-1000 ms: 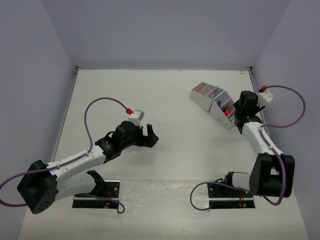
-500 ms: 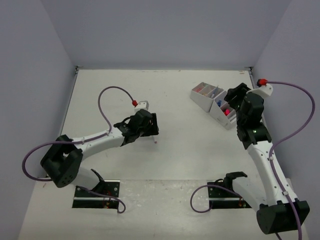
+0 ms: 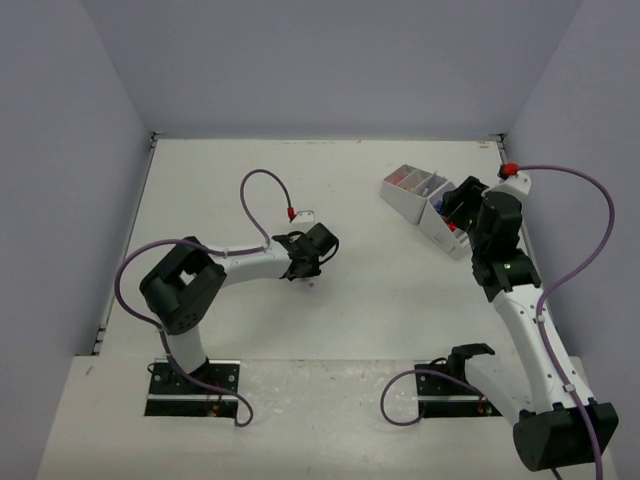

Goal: Sort the stationery into containers
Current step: Pick up the pen from the center of the board.

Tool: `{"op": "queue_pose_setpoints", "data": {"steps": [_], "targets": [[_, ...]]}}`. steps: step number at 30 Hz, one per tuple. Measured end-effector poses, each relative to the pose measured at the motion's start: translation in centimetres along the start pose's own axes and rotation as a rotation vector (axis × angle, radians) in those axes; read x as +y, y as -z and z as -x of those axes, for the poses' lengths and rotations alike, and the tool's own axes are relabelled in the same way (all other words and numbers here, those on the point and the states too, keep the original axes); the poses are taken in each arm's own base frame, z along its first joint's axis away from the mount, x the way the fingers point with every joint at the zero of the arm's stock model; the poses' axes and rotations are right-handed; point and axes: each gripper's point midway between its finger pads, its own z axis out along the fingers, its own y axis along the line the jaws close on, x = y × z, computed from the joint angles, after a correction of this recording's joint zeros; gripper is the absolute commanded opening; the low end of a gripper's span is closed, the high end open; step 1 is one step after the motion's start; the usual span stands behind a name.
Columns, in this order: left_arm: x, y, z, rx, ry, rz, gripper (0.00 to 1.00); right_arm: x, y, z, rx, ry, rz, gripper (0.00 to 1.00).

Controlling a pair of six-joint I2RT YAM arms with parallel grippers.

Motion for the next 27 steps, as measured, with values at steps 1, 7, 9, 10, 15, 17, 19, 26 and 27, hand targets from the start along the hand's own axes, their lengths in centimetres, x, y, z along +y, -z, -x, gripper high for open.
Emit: {"op": "queue_pose_setpoints", "data": {"steps": [1, 7, 9, 10, 15, 17, 19, 26, 27], "targets": [[0.0, -0.1, 0.0, -0.001, 0.004, 0.004, 0.06, 0.1, 0.0, -0.1, 0.003, 0.000, 0.007, 0.61], [-0.1, -0.3, 0.2, -0.025, 0.024, -0.010, 0.00, 2.3, 0.6, -1.0, 0.033, 0.010, 0.153, 0.97], [0.2, 0.0, -0.2, -0.028, 0.030, -0.035, 0.00, 4.0, 1.1, -1.8, 0.063, 0.009, 0.260, 0.99], [0.3, 0.3, -0.4, -0.027, 0.023, -0.056, 0.00, 5.2, 1.2, -2.3, 0.093, 0.005, 0.330, 0.99], [1.1, 4.0, -2.1, -0.050, -0.086, -0.223, 0.00, 11.5, 1.9, -6.4, 0.324, -0.063, 0.674, 0.97], [0.1, 7.0, -1.1, -0.131, -0.093, -0.371, 0.00, 13.6, 2.6, -9.5, 0.452, -0.089, 0.756, 0.92], [-1.2, 10.1, 0.6, -0.246, -0.083, -0.537, 0.00, 15.8, 4.4, -12.7, 0.557, -0.094, 0.816, 0.89], [-2.6, 18.2, 3.3, -0.508, -0.074, -0.910, 0.00, 20.5, 10.3, -17.2, 0.708, -0.092, 0.982, 0.77], [-2.8, 18.8, 3.5, -0.522, -0.077, -0.934, 0.00, 20.7, 10.4, -17.3, 0.711, -0.097, 0.990, 0.74]]}}
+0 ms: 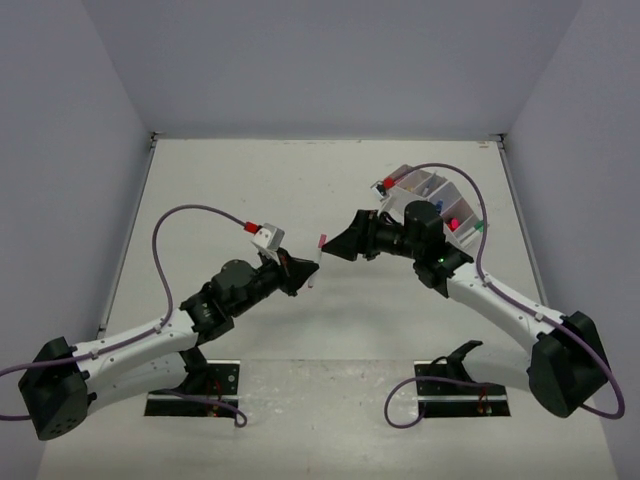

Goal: Sort the stationery into containers
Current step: Pick up the pen from the center of the board, then place the pen in the storage box.

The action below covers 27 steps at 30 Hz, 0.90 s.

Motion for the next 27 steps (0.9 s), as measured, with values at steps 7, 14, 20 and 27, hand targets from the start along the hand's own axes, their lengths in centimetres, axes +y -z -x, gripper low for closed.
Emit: {"op": "queue_pose_setpoints", "data": {"steps": [7, 14, 20, 27], "targets": [[-2.0, 0.2, 0.4, -0.028, -0.010, -0.117, 0.00, 0.8, -1.3, -1.1, 0.047, -0.010, 0.032, 0.49], [-1.9, 0.0, -0.4, -0.008, -0.012, -0.128, 0.98, 0.5, -2.4, -2.2, 0.095, -0.036, 0.043, 0.00], [0.8, -0.3, -0.1, 0.021, -0.008, 0.056, 1.00, -3.1, -0.5, 0.7, -0.019, -0.022, -0.135, 0.00], [4.0, 1.6, 1.1, 0.083, 0.011, 0.319, 1.00, -15.3, 15.9, 12.3, -0.596, -0.059, -0.836, 0.00]]}}
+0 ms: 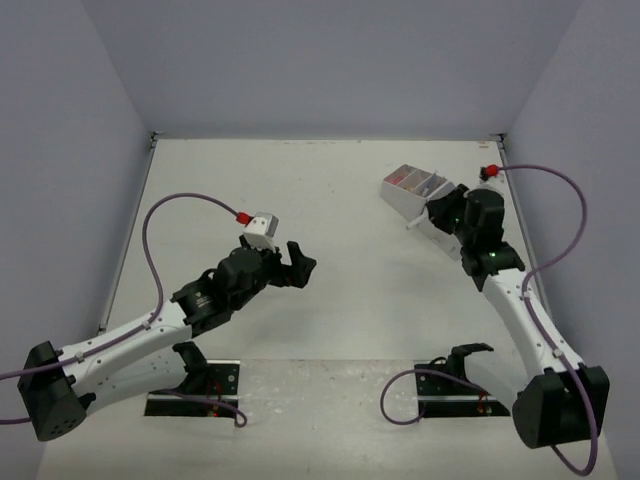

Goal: Sort the stationery into containers
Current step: Place the pen in the storage box.

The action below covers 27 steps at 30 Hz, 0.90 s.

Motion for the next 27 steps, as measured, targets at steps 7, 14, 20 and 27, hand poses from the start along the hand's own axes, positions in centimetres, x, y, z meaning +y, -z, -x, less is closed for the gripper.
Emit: {"op": "queue_pose_setpoints", "data": {"steps": [7, 14, 20, 27], "targets": [[1.6, 2.4, 1.3, 0.030, -0.016, 0.108, 1.00, -9.6, 1.5, 7.6, -0.294, -0.022, -0.426, 0.00], [3.0, 4.0, 1.1, 0.049, -0.035, 0.159, 1.00, -15.3, -0.5, 6.5, -0.248, -0.009, -0.654, 0.00], [3.4, 4.2, 0.7, 0.066, -0.044, 0.174, 1.00, -15.6, -0.7, 6.9, -0.270, -0.021, -0.662, 0.00], [3.5, 4.3, 0.5, 0.074, -0.047, 0.177, 1.00, -16.3, -2.5, 5.2, -0.218, -0.043, -0.661, 0.12]]}}
